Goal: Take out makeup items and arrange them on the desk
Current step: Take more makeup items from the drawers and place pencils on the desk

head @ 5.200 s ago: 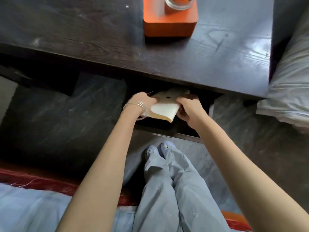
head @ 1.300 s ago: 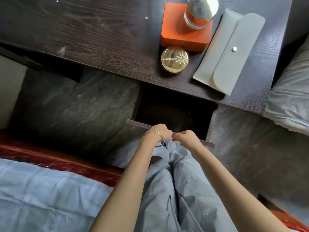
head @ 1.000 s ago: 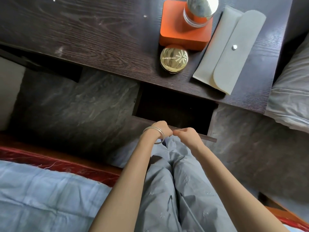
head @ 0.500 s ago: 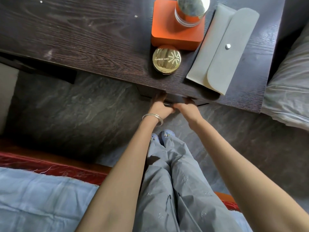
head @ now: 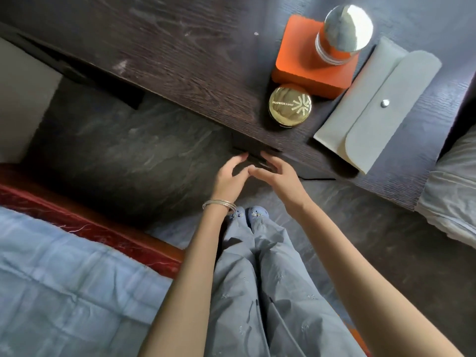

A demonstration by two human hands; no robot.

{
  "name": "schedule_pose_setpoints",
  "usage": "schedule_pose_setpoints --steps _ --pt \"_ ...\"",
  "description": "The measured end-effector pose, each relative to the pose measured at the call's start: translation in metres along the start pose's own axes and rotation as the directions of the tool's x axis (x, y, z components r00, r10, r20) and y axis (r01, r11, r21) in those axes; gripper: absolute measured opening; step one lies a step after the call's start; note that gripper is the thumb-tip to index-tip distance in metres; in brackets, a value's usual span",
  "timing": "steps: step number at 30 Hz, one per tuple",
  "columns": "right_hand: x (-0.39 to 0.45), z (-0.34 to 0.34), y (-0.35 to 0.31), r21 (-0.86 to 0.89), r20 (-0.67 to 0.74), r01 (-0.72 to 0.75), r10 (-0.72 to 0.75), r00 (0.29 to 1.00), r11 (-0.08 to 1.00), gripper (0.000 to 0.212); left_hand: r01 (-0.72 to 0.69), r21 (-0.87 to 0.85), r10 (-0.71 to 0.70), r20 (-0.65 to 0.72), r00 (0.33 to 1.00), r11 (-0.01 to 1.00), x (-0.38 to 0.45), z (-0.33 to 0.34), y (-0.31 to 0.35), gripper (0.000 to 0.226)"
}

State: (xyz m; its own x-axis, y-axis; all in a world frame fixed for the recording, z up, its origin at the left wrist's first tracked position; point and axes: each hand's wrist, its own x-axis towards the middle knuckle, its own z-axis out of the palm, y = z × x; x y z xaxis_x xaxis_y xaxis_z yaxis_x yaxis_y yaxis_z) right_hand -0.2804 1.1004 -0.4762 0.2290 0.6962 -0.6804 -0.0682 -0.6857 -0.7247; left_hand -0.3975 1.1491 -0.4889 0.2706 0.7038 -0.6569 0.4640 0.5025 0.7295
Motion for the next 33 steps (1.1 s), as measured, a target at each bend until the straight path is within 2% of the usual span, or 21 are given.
schedule_pose_setpoints --steps 5,13,23,28,33 --pt "-0.001 0.04 -0.043 -0.1 0.176 0.146 -0.127 0.976 0.984 0.064 -0.046 -0.262 -0.014 -0.221 0.975 0.964 -0.026 -0.054 0.009 0.035" --pt "0.011 0.123 -0.117 -0.2 0.405 0.327 -0.226 0.886 0.924 0.062 -0.201 -0.386 -0.011 -0.482 0.876 0.9 -0.051 -0.149 0.015 0.034" --pt "0.005 0.254 -0.218 -0.182 0.543 0.459 -0.301 0.784 0.869 0.061 -0.315 -0.385 -0.002 -0.637 0.771 0.867 -0.074 -0.294 0.031 0.035" --pt "0.002 0.307 -0.273 -0.144 0.508 0.517 -0.386 0.77 0.844 0.061 -0.367 -0.336 0.065 -0.654 0.753 0.868 -0.078 -0.368 0.058 0.036" --pt "0.009 0.348 -0.315 -0.115 0.51 0.534 -0.412 0.755 0.837 0.06 -0.39 -0.297 0.112 -0.654 0.748 0.871 -0.073 -0.429 0.074 0.035"
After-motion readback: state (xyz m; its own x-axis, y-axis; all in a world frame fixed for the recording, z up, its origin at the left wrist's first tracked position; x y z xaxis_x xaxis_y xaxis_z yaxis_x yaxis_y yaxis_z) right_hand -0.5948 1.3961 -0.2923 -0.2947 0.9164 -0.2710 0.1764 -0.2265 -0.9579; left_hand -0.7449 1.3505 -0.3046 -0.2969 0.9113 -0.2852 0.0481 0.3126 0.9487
